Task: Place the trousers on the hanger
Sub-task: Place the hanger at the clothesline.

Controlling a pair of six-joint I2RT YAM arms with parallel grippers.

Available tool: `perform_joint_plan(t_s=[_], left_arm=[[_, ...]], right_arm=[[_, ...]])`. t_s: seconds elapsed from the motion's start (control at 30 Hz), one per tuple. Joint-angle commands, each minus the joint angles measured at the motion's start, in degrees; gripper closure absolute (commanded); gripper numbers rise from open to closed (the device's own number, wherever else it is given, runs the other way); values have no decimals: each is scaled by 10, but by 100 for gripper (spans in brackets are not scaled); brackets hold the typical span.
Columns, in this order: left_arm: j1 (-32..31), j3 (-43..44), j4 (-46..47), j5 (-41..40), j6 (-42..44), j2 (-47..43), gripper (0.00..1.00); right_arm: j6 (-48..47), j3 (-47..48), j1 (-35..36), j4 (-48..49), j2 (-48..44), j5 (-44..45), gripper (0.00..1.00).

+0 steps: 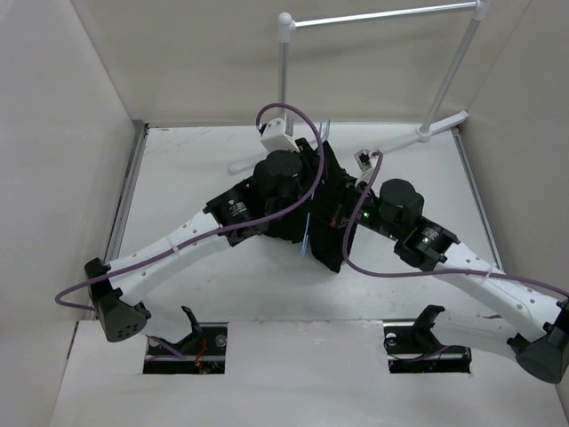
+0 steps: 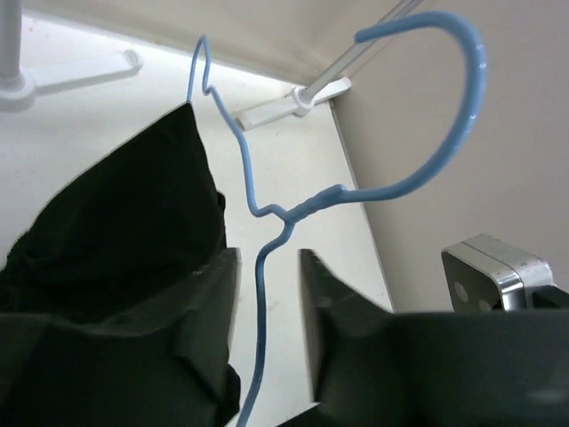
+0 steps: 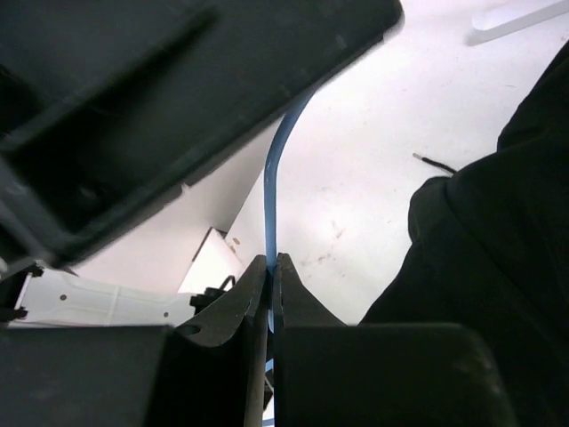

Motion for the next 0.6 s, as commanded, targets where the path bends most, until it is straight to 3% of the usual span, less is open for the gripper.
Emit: perform_joint_plan(t_s=[0.0,0.23,0.57], left_arm=[[6,-1,61,0,10,-53,62],[25,-28,72,10,27,-118,38],[76,-122,16,4,14,-227,37]], right_arm=[[-4,24,-7,59,-39,6,100],[-23,78,-71,31,-35,-17,100],[-76,313,-246,-75,92,-86,100]])
